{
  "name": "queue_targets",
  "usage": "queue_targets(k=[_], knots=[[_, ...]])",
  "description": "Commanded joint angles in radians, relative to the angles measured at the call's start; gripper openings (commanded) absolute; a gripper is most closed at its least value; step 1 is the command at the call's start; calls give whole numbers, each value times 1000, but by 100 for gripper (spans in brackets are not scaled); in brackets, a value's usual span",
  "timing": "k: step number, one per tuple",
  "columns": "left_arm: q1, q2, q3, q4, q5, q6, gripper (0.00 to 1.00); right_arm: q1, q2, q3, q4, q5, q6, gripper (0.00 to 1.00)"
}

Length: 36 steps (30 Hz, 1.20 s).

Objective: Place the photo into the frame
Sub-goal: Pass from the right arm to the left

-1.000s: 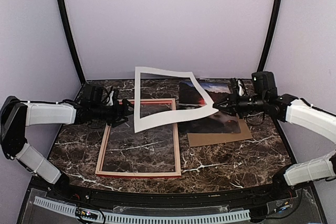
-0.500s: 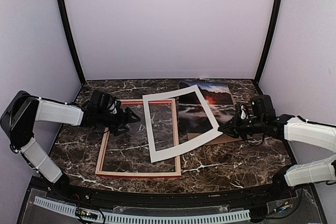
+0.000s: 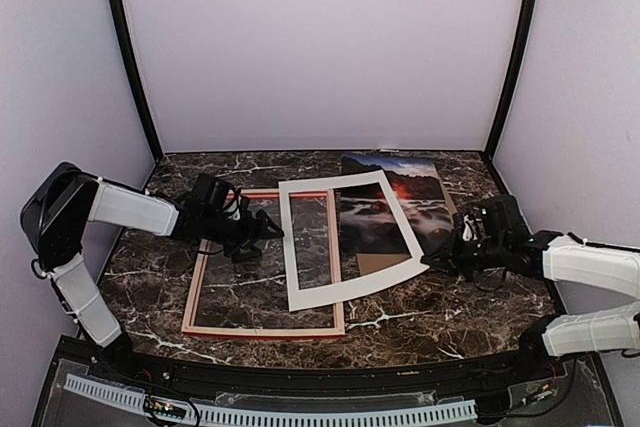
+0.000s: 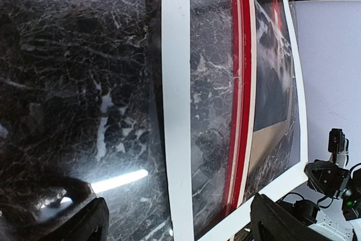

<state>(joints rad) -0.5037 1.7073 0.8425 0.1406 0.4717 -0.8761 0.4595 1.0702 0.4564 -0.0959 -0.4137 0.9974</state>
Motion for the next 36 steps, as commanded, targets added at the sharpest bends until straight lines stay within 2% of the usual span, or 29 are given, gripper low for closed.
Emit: queue_targets(k=[1, 13, 24, 30, 36], knots=[[-9, 39, 63, -4, 7, 28, 89, 7, -13, -31, -15, 52, -14, 0], [-16, 167, 236, -26, 34, 106, 89, 13, 65, -30, -67, 75, -98, 0], [-39, 224, 281, -32, 61, 108, 86, 21, 87, -44, -57, 98, -106, 0], [-52, 243, 279, -2, 89, 82, 76, 23, 80, -53, -48, 98, -100, 0], [-55, 249, 263, 62, 140, 47, 58, 25, 69, -55, -48, 98, -96, 0]])
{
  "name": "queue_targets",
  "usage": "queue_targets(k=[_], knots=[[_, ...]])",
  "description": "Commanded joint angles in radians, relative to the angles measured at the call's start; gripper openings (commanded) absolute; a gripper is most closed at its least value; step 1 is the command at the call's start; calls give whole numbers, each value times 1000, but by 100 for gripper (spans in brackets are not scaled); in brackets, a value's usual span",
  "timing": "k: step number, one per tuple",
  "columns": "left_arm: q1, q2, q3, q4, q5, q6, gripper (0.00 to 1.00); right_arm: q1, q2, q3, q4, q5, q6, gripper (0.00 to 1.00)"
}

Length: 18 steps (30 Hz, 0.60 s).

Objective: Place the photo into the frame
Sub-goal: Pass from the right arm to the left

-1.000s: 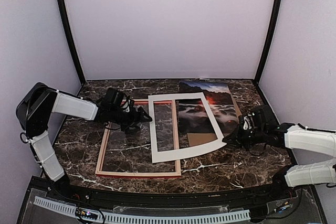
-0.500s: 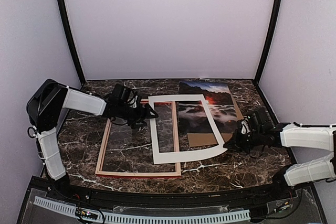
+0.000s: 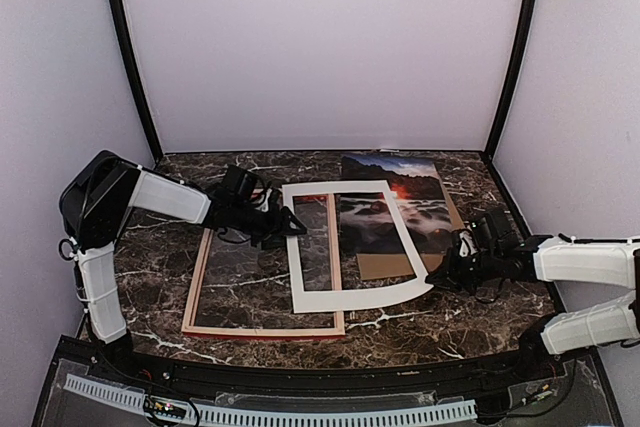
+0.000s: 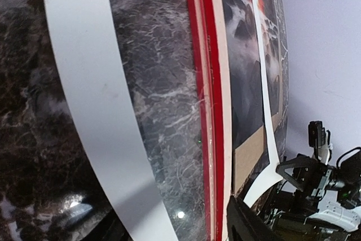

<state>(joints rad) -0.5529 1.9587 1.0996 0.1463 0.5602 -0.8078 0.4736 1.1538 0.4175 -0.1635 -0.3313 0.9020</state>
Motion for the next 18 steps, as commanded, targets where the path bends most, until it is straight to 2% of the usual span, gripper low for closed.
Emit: queue_targets(k=[1, 13, 18], knots=[[-5, -4, 4, 70, 59, -24, 56, 11, -15, -17, 21, 16, 0, 0], [-5, -16, -3, 136, 107, -39, 23, 21, -20, -11, 35, 12, 9, 0], [-5, -27, 3, 123, 107, -15, 3, 23, -35, -4, 41, 3, 8, 0]])
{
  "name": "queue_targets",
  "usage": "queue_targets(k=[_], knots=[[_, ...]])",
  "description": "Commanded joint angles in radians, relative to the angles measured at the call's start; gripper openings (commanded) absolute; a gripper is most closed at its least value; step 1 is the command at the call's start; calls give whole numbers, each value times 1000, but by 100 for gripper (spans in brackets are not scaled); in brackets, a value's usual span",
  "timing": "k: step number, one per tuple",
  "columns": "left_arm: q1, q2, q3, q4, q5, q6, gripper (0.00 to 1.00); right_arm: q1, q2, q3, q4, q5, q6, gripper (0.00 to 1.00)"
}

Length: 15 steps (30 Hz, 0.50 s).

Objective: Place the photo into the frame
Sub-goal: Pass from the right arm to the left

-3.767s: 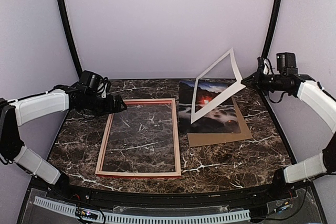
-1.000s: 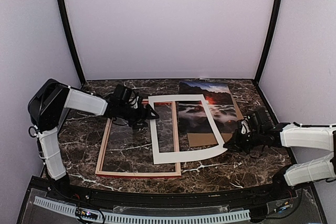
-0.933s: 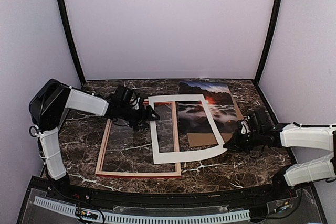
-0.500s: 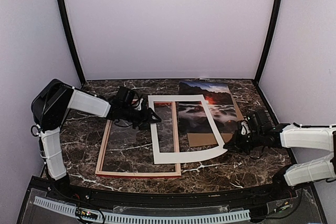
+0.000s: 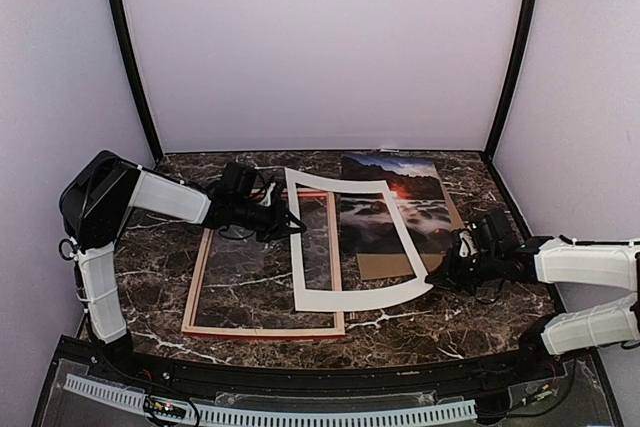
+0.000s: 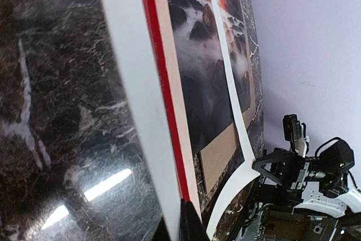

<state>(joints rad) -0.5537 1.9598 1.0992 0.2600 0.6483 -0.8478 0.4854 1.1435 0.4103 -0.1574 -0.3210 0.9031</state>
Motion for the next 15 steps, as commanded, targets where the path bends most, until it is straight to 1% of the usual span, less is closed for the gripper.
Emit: queue_targets(k=[1, 2, 3, 4, 6, 7, 8, 9, 10, 13, 15], knots=[[-5, -37, 8, -9, 17, 39, 0, 12, -29, 5, 35, -10, 4, 0], [-5, -42, 20, -27, 15, 50, 0, 12, -34, 8, 31, -10, 2, 0], [-5, -56, 37, -77, 11, 79, 0, 12, -39, 13, 22, -11, -2, 4], [-5, -63, 50, -109, 8, 97, 0, 12, -44, 18, 12, -8, -8, 11], [-3, -94, 95, -271, 0, 162, 0, 12, -56, 33, -16, 1, -24, 27], [1, -101, 123, -315, 5, 204, 0, 12, -61, 42, -34, 8, -35, 33], [7, -117, 135, -392, 12, 240, 0, 11, -68, 53, -50, 16, -49, 40], [12, -127, 152, -425, 28, 255, 0, 12, -71, 65, -64, 23, -57, 44], [23, -149, 155, -480, 38, 280, 0, 11, -72, 74, -78, 29, -66, 48], [54, -207, 149, -565, 51, 320, 0, 12, -72, 101, -99, 40, -87, 55], [87, -252, 142, -631, 56, 354, 0, 11, -61, 115, -105, 44, -100, 58]])
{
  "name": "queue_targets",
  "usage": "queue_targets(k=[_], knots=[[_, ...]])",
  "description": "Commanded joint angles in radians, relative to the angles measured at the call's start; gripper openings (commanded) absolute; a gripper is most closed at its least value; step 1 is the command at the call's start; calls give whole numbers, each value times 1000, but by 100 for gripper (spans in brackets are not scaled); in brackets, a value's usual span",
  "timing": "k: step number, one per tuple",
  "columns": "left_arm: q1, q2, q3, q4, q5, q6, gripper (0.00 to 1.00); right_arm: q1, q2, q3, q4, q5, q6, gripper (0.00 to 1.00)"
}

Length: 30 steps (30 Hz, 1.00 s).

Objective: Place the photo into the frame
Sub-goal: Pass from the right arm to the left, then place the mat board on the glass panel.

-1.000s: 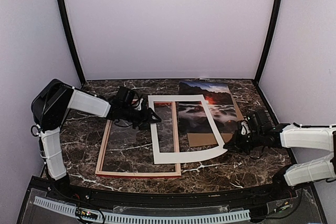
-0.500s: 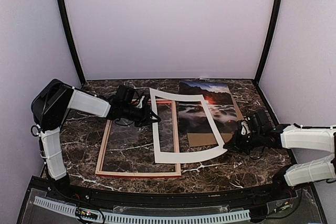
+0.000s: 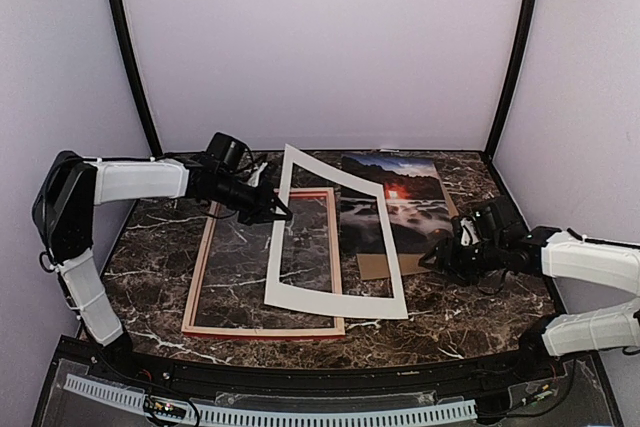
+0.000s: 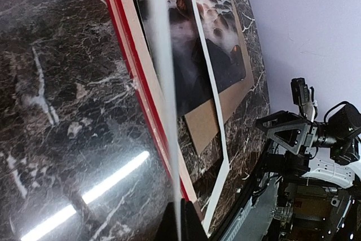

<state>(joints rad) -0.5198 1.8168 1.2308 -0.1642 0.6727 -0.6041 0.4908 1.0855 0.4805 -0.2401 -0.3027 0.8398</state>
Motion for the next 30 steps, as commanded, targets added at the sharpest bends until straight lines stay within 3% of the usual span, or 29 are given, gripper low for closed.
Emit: queue_targets(k=[1, 14, 21, 30], knots=[[79, -139, 6, -254, 32, 135, 0, 6, 1, 49, -21, 26, -41, 59], [255, -256, 22, -719, -117, 443, 0, 6, 156, 95, 40, 2, -108, 60], [283, -217, 42, -755, -204, 467, 0, 6, 195, 103, 47, 7, -137, 60], [286, -184, 6, -667, -203, 401, 0, 6, 195, 75, 56, 17, -139, 60]])
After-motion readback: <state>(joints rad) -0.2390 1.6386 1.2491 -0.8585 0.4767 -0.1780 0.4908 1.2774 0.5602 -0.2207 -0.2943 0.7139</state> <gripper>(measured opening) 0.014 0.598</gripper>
